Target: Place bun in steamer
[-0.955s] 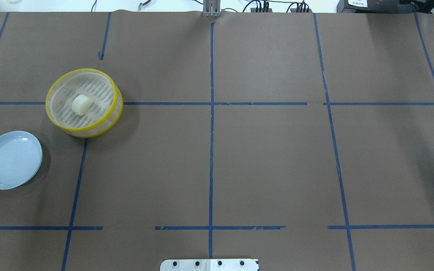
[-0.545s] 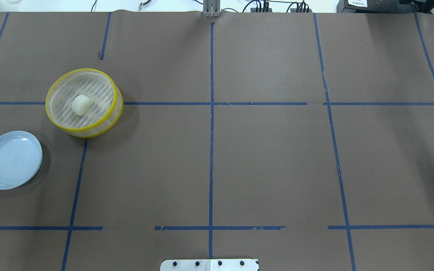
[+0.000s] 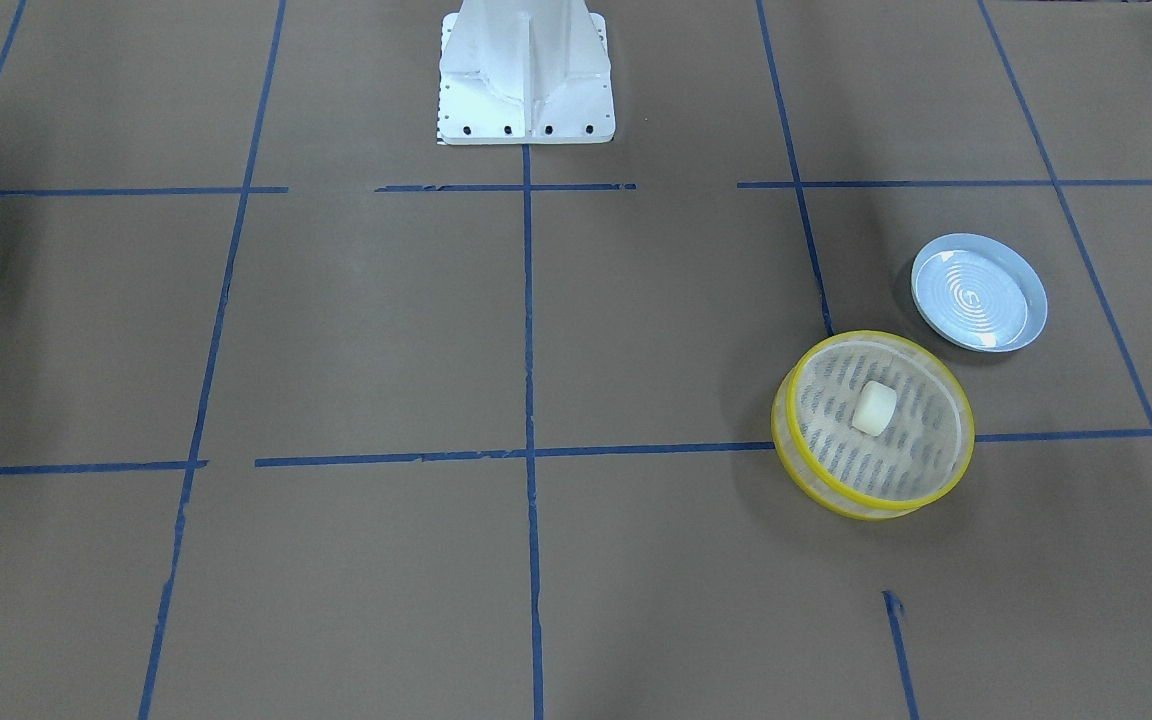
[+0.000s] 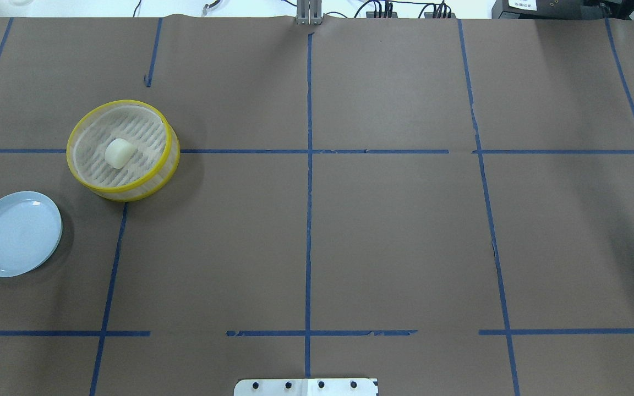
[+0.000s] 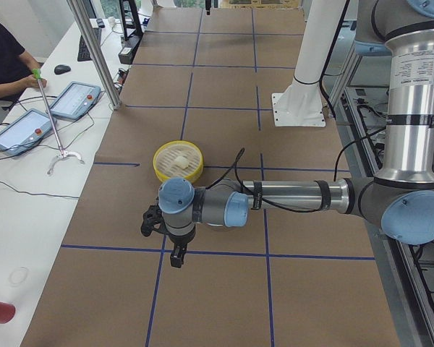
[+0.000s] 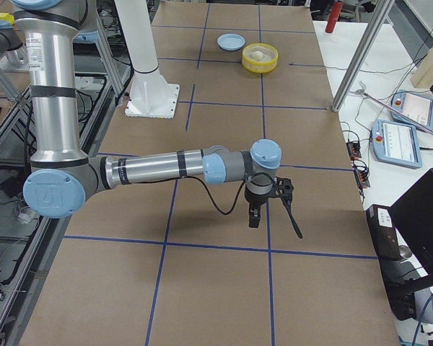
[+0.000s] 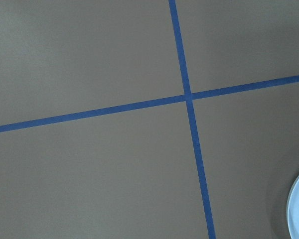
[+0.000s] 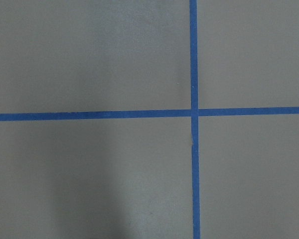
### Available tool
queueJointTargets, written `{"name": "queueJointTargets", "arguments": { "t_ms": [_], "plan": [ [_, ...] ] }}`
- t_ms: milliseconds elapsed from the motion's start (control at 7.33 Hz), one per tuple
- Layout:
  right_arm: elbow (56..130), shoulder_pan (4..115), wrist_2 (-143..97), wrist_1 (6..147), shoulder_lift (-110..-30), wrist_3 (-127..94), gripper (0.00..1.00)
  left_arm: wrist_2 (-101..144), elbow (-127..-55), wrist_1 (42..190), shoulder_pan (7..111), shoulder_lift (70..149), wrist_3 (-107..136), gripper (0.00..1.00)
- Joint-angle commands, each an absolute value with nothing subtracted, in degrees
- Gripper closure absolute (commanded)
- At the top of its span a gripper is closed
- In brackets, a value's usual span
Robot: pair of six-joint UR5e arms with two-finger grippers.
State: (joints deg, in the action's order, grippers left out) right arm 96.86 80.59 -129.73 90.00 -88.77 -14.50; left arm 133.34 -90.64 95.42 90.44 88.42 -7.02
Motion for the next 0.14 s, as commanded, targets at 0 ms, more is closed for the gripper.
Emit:
{"name": "queueJointTargets", "arguments": {
  "t_ms": [0],
  "plan": [
    [96.86,80.60,-129.73,90.00,-88.77,-14.50,0.00,133.42,-90.70,95.45,90.44,88.42,-7.03,0.00]
  ]
}}
